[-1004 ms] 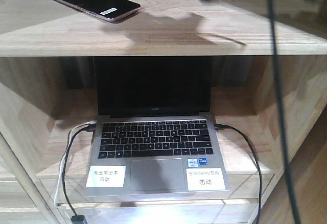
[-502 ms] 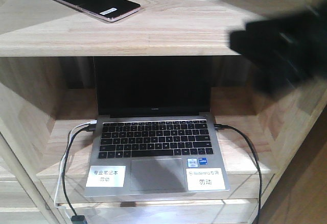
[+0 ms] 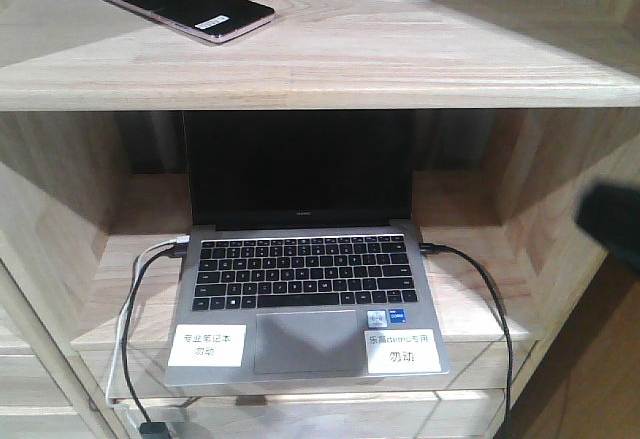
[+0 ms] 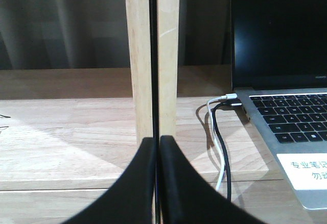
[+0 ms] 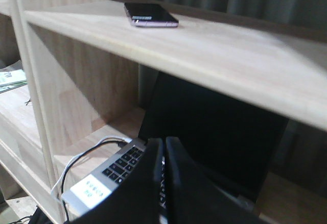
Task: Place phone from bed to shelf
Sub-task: 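Withdraw the open right gripper down and away from the phone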
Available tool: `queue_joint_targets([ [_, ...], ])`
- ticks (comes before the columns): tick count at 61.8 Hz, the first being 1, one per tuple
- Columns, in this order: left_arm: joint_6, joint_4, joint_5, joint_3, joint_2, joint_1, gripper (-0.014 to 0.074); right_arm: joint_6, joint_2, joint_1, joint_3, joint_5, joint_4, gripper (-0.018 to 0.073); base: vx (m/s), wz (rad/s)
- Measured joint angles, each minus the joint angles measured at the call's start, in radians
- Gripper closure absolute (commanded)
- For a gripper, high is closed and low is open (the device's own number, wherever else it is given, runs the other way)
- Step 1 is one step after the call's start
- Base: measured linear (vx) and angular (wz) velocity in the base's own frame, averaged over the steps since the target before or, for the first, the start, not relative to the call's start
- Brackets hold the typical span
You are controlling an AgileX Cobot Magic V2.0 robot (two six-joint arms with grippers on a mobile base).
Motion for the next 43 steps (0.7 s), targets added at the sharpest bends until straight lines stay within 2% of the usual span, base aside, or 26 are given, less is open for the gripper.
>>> queue_joint_targets([
  [17, 0.0, 0.0, 0.0, 0.0, 0.0, 0.0, 0.0596, -0.003, -0.071, 0.0, 0.082, 0.0, 0.0, 0.0568, 0.0, 0.0],
  [43, 0.0, 0.0, 0.0, 0.0, 0.0, 0.0, 0.0596, -0.003, -0.071, 0.0, 0.089, -0.004, 0.0, 0.0568, 0.0, 0.0],
])
